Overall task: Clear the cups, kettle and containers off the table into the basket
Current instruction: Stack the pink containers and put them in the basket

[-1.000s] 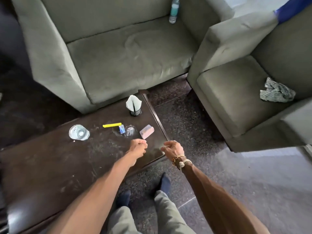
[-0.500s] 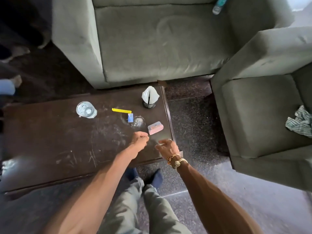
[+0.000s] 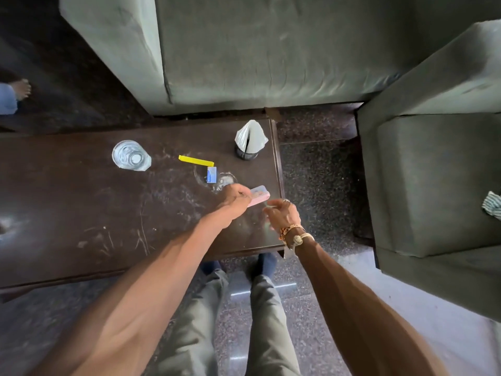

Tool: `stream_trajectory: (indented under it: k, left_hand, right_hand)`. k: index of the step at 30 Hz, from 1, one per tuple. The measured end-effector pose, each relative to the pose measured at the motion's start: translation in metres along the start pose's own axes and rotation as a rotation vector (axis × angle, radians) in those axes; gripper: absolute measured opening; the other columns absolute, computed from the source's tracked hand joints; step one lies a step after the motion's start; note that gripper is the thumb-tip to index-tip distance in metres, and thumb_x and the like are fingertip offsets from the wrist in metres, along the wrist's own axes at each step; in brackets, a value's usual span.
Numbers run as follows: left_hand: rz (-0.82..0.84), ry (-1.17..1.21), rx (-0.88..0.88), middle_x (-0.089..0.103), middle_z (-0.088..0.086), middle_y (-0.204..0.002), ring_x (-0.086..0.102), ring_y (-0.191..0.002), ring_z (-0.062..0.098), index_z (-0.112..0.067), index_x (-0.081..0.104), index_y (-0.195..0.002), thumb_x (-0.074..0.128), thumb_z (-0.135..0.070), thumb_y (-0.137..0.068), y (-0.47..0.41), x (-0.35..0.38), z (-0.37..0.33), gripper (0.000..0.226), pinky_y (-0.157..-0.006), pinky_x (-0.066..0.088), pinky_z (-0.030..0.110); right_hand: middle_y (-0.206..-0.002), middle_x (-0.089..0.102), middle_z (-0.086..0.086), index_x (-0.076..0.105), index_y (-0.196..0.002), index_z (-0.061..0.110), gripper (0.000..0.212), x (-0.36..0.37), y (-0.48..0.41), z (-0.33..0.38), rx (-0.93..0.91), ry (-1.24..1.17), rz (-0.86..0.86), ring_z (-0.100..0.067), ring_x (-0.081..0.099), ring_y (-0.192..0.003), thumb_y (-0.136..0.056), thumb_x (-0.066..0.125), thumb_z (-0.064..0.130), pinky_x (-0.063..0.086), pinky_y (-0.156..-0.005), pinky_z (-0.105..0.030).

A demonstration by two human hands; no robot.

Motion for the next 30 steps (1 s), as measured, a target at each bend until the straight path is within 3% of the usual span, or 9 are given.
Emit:
stream_trajectory:
  k: [6,11,14,17,21,24,26,28,30]
  left_hand:
    - [-0.067,-0.137,0.019,0.066,0.002,-0.12,0.062,-0.113,0.021,-0.017,0.06,-0.124,0.069,-0.011,-0.08,-0.039,0.011,0.004,0.045,-0.09,0.047,0.025]
    - [-0.105,-0.44,0.072,0.054,0.005,-0.14,0.052,-0.126,0.025,-0.019,0.043,-0.144,0.076,-0.015,-0.077,-0.063,0.038,0.012,0.074,-0.099,0.043,0.031]
    - [-0.16,-0.515,0.098,0.059,0.008,-0.132,0.055,-0.121,0.028,-0.017,0.051,-0.135,0.072,-0.017,-0.081,-0.07,0.05,0.018,0.058,-0.095,0.045,0.034]
    - [-0.229,-0.485,0.076,0.064,0.007,-0.121,0.059,-0.112,0.028,-0.018,0.059,-0.121,0.066,-0.02,-0.084,-0.071,0.052,0.026,0.038,-0.086,0.048,0.034]
    - [-0.158,-0.187,-0.031,0.065,0.001,-0.12,0.062,-0.108,0.024,-0.017,0.059,-0.127,0.071,-0.022,-0.085,-0.056,0.057,0.038,0.044,-0.087,0.05,0.032]
    - [-0.03,0.348,-0.141,0.067,0.006,-0.12,0.066,-0.106,0.023,-0.009,0.057,-0.131,0.072,-0.014,-0.087,-0.031,0.063,0.042,0.046,-0.09,0.056,0.039]
    - [0.046,0.549,-0.183,0.067,0.011,-0.12,0.065,-0.108,0.024,-0.006,0.054,-0.131,0.068,-0.013,-0.09,-0.007,0.063,0.035,0.044,-0.087,0.057,0.034]
    - [0.061,0.637,-0.174,0.065,0.013,-0.121,0.065,-0.11,0.024,-0.005,0.052,-0.131,0.064,-0.013,-0.093,0.019,0.054,0.025,0.04,-0.086,0.055,0.031]
    - [0.055,0.688,-0.146,0.065,0.013,-0.122,0.064,-0.111,0.025,-0.007,0.053,-0.13,0.062,-0.013,-0.095,0.045,0.042,0.014,0.037,-0.09,0.053,0.033]
  right_hand:
    - [-0.101,0.074,-0.005,0.07,-0.113,0.026,0.036,0.012,-0.046,0.009,-0.055,0.118,0.042,-0.032,0.071,-0.091,-0.079,0.058,0.025,0.058,-0.084,-0.039]
    - [-0.08,0.053,0.011,0.059,-0.127,0.005,0.034,0.016,-0.068,0.006,-0.086,0.09,0.135,0.011,0.053,-0.041,-0.093,0.053,-0.001,0.038,-0.047,-0.002]
    - [-0.104,0.061,-0.004,0.058,-0.129,0.004,0.038,0.011,-0.071,0.007,-0.142,0.078,0.136,0.005,0.056,-0.062,-0.092,0.055,-0.004,0.04,-0.059,-0.002]
    - [-0.118,0.067,-0.004,0.064,-0.127,0.018,0.038,0.007,-0.071,0.009,-0.171,0.119,0.133,-0.012,0.059,-0.092,-0.091,0.059,0.007,0.046,-0.082,-0.021]
    - [-0.12,0.067,-0.006,0.065,-0.126,0.016,0.034,-0.002,-0.067,0.005,-0.154,0.063,0.097,-0.024,0.062,-0.108,-0.093,0.056,0.017,0.038,-0.081,-0.019]
    - [-0.092,0.067,-0.005,0.07,-0.111,0.011,0.03,-0.013,-0.043,0.017,-0.214,0.022,0.114,-0.022,0.061,-0.086,-0.091,0.054,0.026,0.041,-0.072,-0.023]
    - [-0.086,0.067,-0.004,0.072,-0.099,0.021,0.032,-0.019,-0.03,0.021,-0.218,0.019,0.135,-0.029,0.067,-0.086,-0.08,0.051,0.036,0.055,-0.078,-0.04]
    - [-0.098,0.073,-0.008,0.071,-0.099,0.026,0.021,-0.025,-0.019,0.029,-0.244,0.047,0.152,-0.032,0.07,-0.093,-0.084,0.058,0.03,0.058,-0.084,-0.051]
    - [-0.103,0.076,-0.007,0.073,-0.106,0.023,0.025,-0.032,-0.003,0.044,-0.283,0.084,0.16,-0.03,0.072,-0.091,-0.084,0.062,0.017,0.059,-0.083,-0.049]
Point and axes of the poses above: each hand's wrist, its own y-axis away from the middle knuckle, its own x-axis out of the palm, z = x × y, the point moved 9 cm from there along -y, towards the middle knuckle
